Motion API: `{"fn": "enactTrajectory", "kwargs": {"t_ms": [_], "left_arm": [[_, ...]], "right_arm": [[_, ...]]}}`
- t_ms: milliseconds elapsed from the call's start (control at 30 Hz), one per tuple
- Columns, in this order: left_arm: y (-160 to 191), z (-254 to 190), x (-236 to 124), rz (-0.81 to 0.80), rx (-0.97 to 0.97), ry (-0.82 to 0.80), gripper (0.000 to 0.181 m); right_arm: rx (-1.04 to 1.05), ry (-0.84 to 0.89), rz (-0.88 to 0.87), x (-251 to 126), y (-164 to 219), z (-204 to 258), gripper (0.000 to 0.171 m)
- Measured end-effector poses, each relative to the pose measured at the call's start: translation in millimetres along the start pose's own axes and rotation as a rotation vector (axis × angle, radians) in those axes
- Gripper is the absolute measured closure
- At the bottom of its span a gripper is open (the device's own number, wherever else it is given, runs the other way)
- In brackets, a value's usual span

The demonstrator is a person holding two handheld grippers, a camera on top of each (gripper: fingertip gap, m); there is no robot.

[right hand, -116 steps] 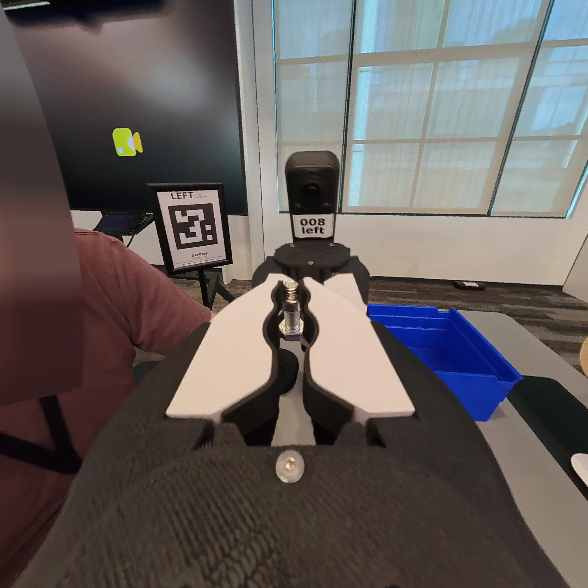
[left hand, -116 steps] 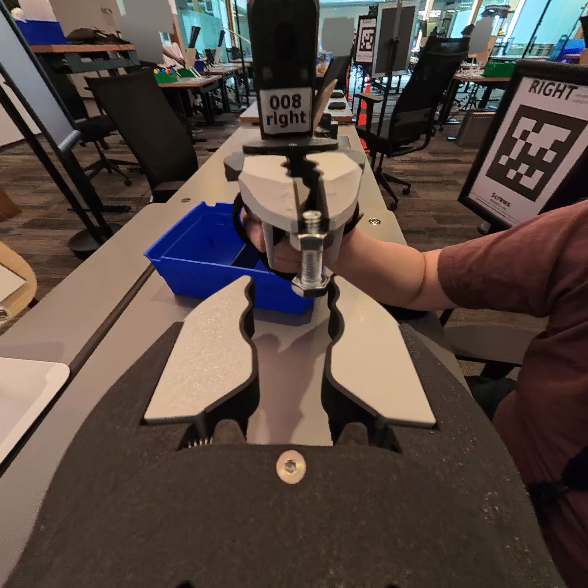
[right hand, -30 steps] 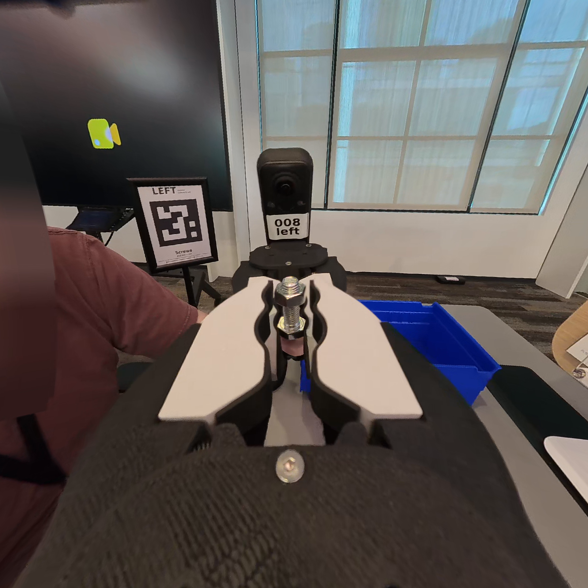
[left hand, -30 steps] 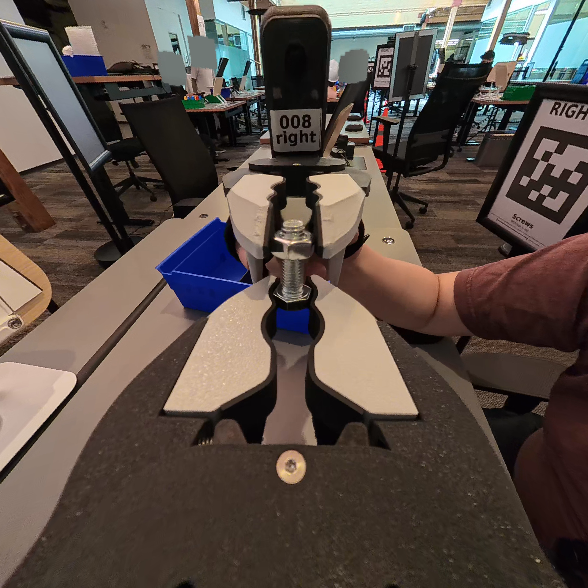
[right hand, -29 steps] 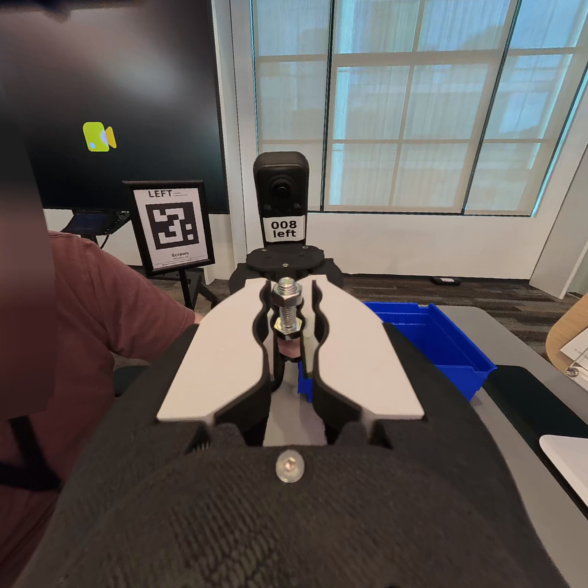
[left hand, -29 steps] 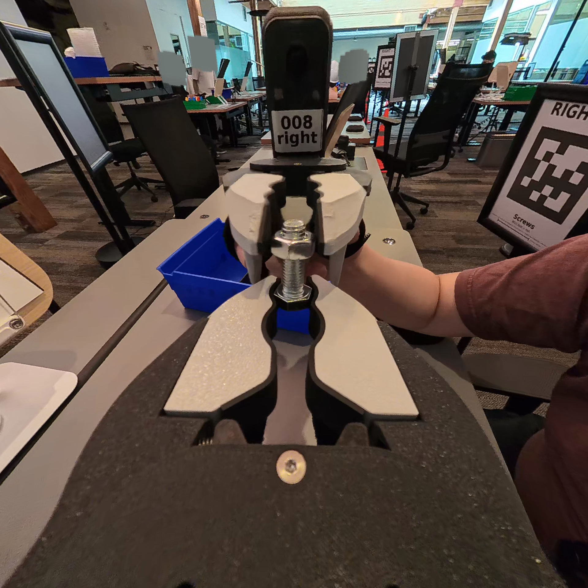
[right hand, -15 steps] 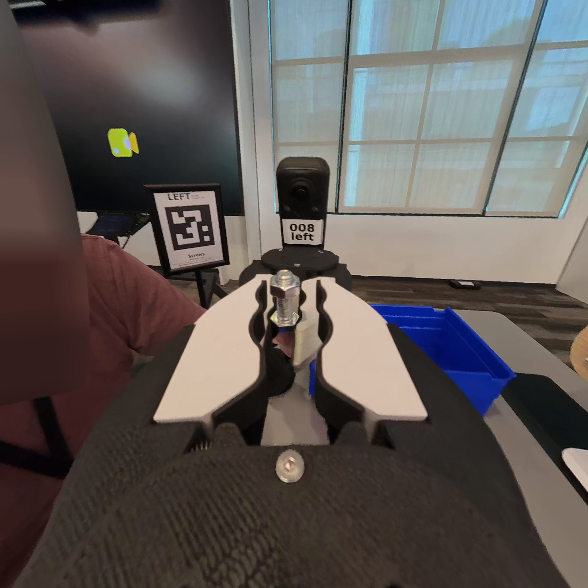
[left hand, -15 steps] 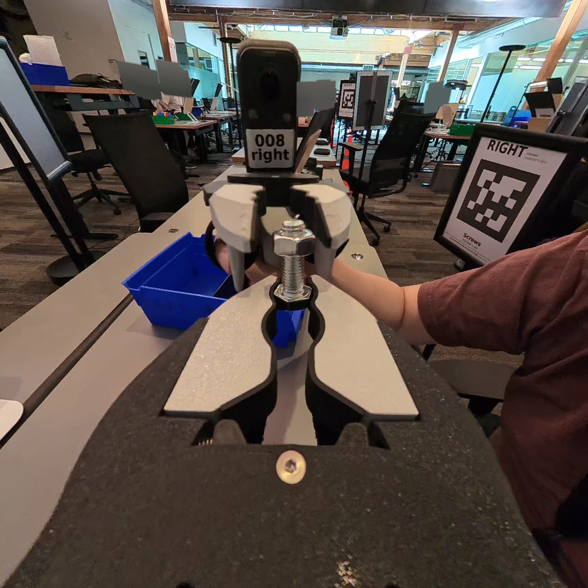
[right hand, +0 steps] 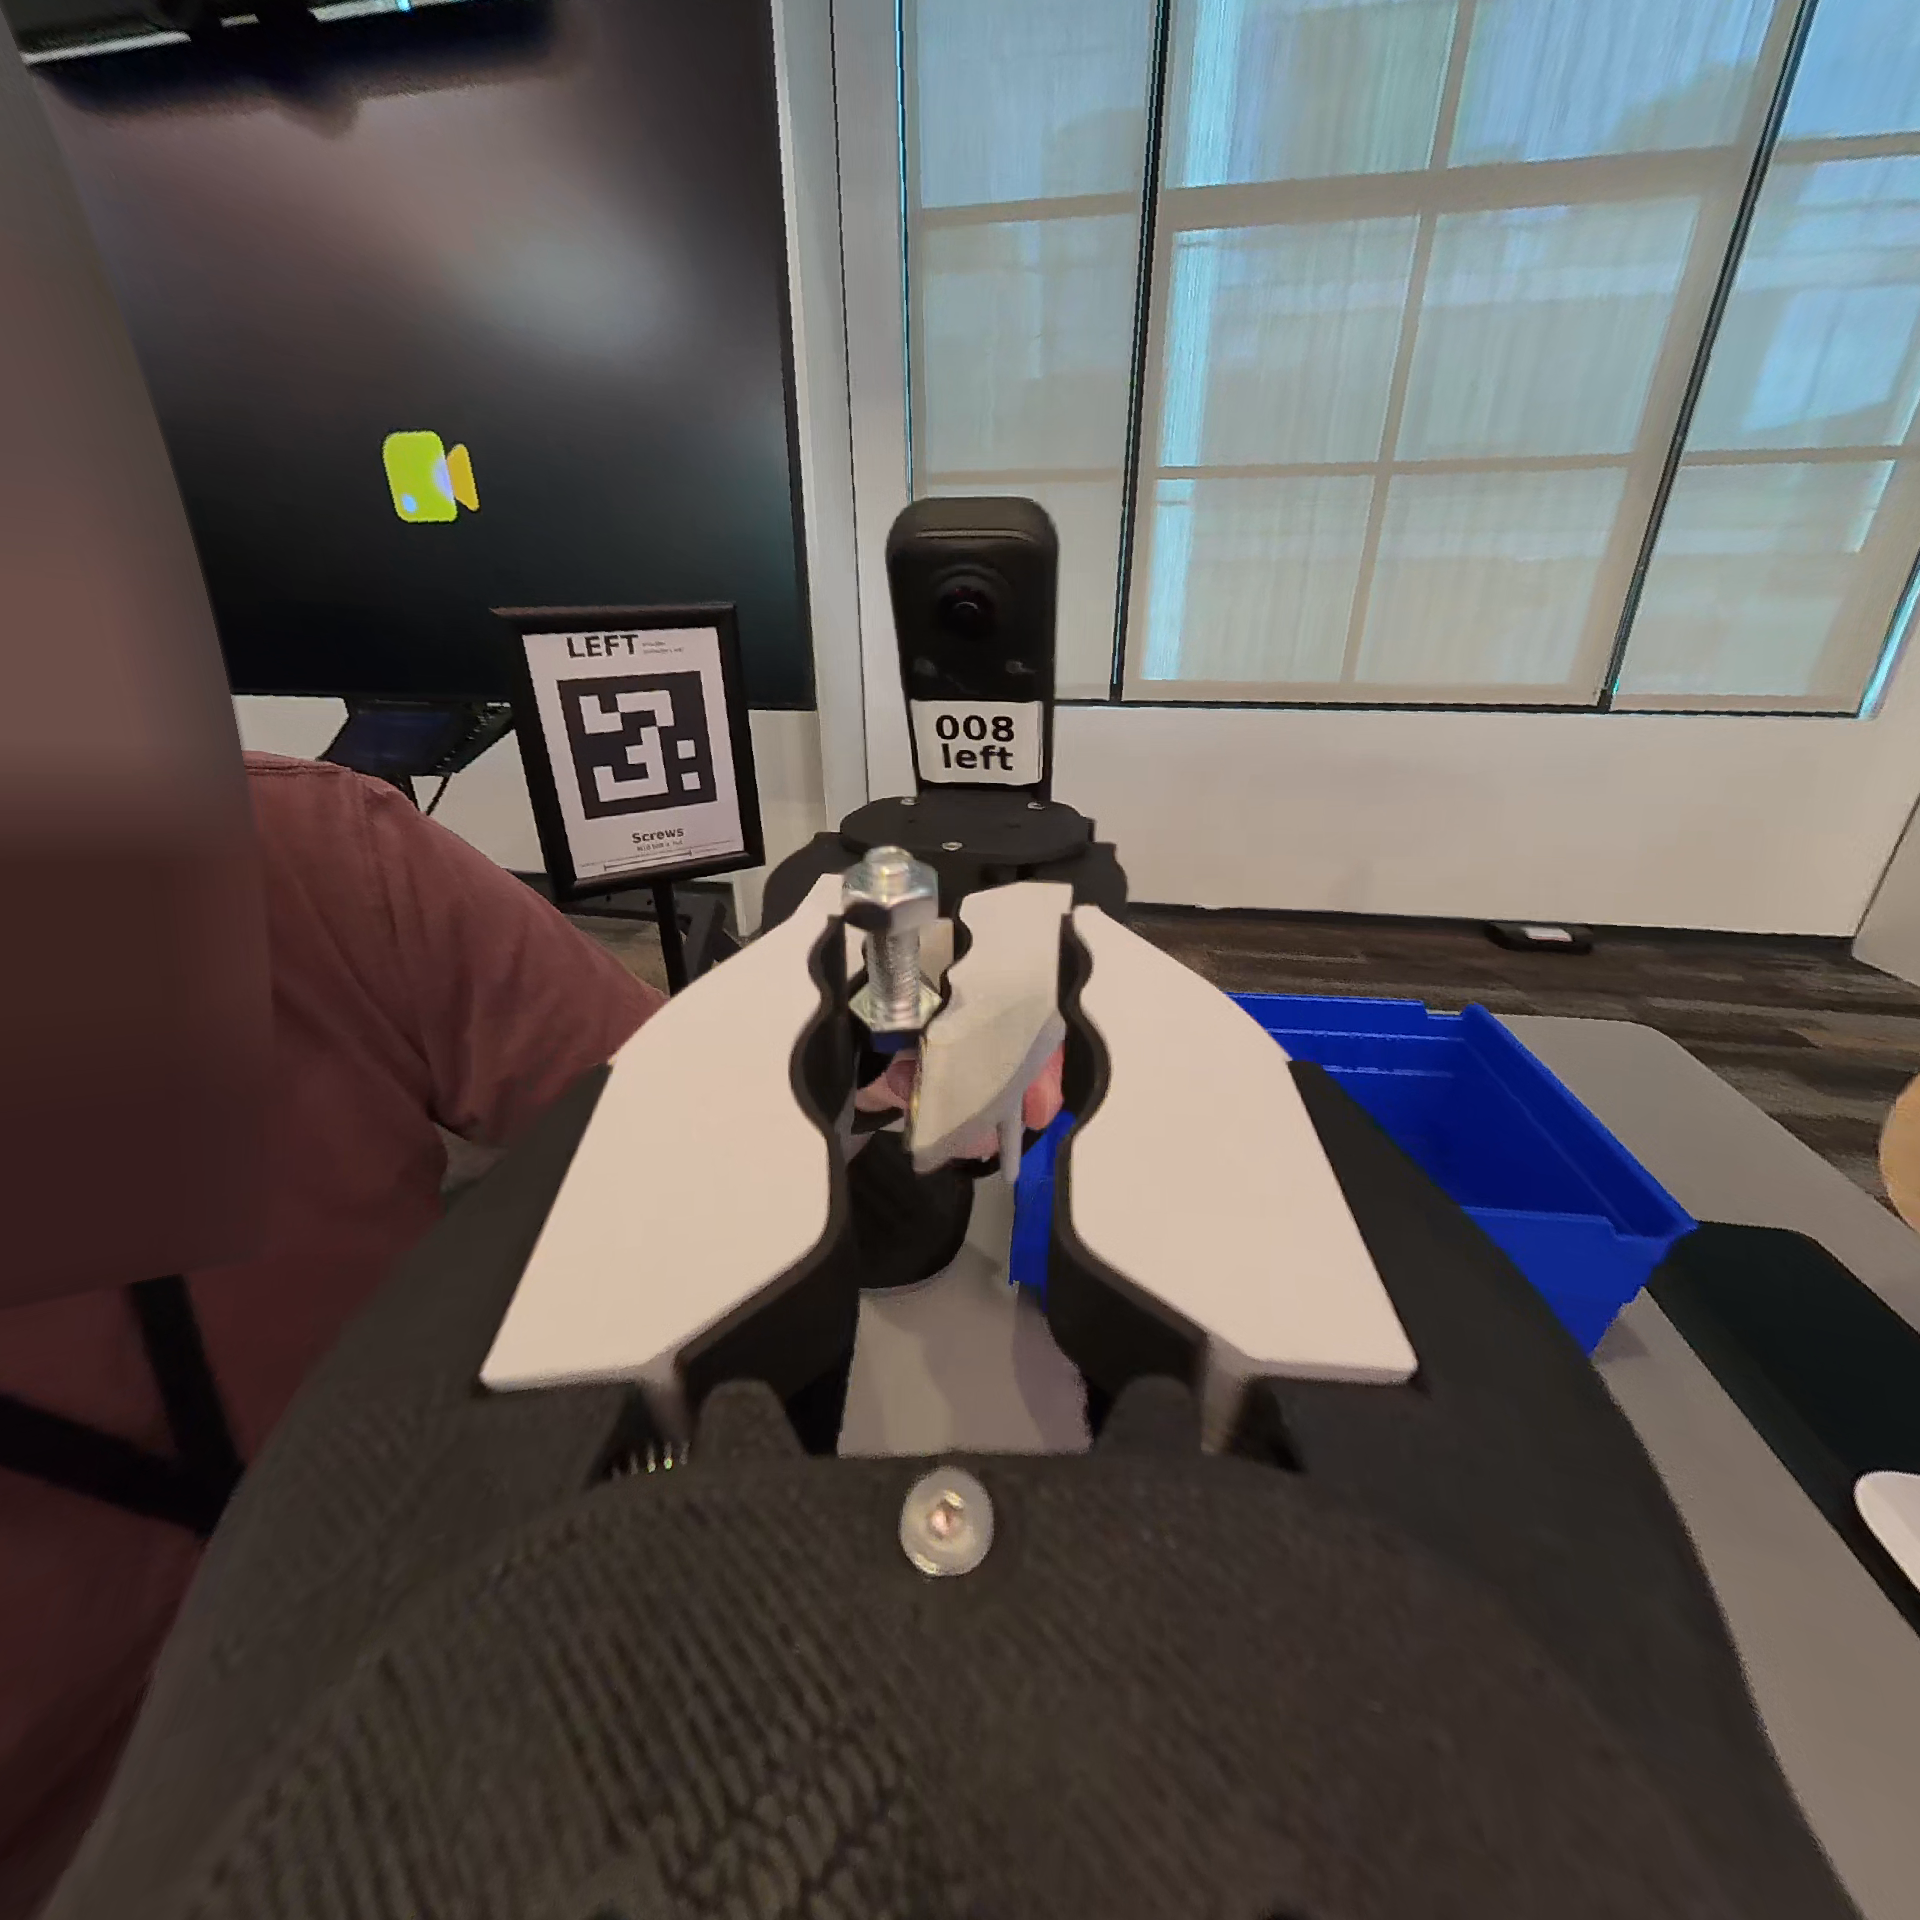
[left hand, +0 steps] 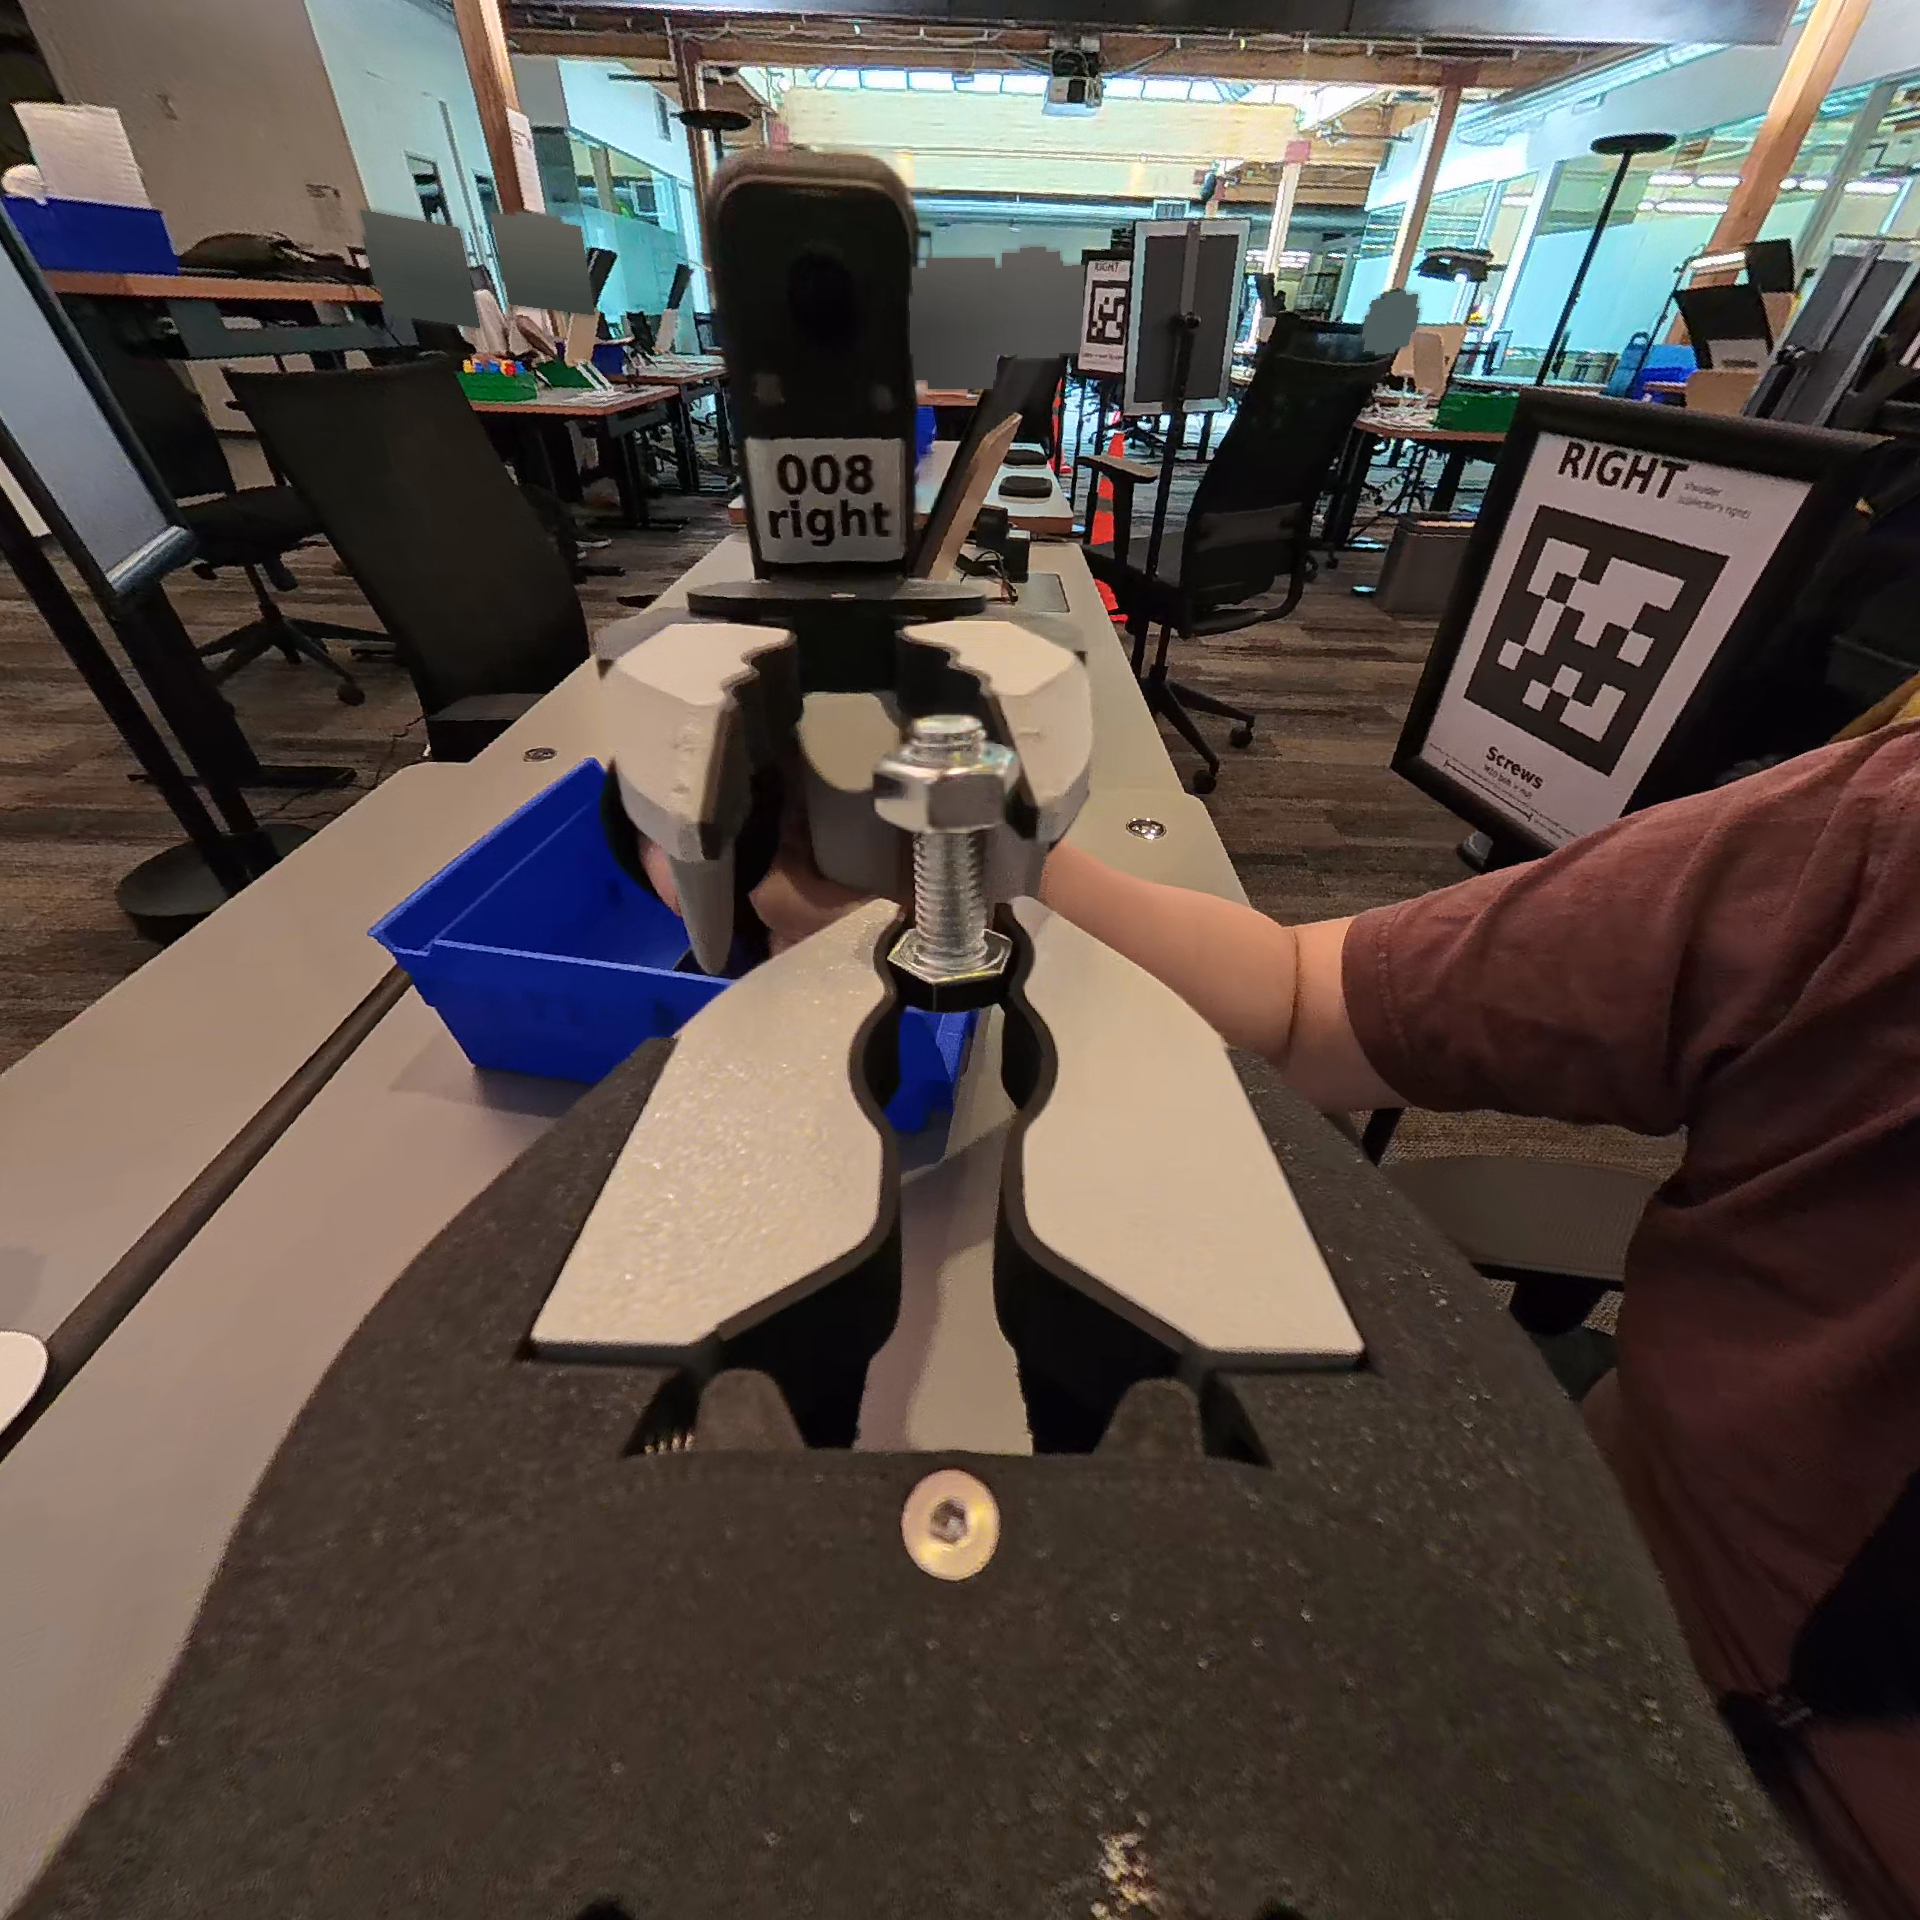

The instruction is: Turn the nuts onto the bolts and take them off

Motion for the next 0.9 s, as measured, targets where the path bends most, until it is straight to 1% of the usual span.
{"fn": "enactTrajectory", "kwargs": {"t_ms": [67,167,300,400,467,533,600,667,767,833,900], "left_arm": [[-2,-1,-2,-0.009,0.003,0.002,0.167],[-2,0,-2,-0.002,0.007,-0.008,0.167],[1,0,1,0.011,0.002,-0.002,0.167],[2,0,2,0.014,0.004,0.001,0.167],[1,0,1,0.004,0.003,-0.008,0.167],[0,2,-2,-0.006,-0.003,-0.007,0.167],[0,3,-2,-0.002,-0.009,-0.014,0.167],[2,4,-1,0.005,-0.011,-0.020,0.167],[4,4,2,0.008,-0.015,-0.010,0.167],[3,2,2,0.007,-0.007,-0.002,0.167],[2,1,1,0.005,-0.002,-0.014,0.166]], "right_arm": [[0.032,0.007,-0.023,-6,-2,-6,0.135],[0.070,-0.028,-0.055,-8,-6,-5,0.135],[0.013,-0.030,-0.007,4,-1,7,0.134],[-0.009,-0.002,-0.004,4,0,4,0.134],[0.022,-0.013,-0.014,-3,-1,-2,0.132],[0.075,0.008,-0.029,-7,-2,-10,0.136],[0.089,-0.016,-0.051,-7,-5,-7,0.134],[0.066,-0.034,-0.038,-1,-4,1,0.131],[0.020,-0.020,-0.009,7,-1,7,0.132],[0.012,0.004,-0.002,4,0,2,0.131],[0.044,-0.011,-0.016,-3,-1,-4,0.129]]}}
Point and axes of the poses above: each gripper's, where its closed fingertips meet, x out along the fingers, y out of its underside, z = x × y across the jaws, the point moved 5 cm from there along -x, back along the fingers, and after that the axes turned 8 degrees about y, right-handed, at the moved point
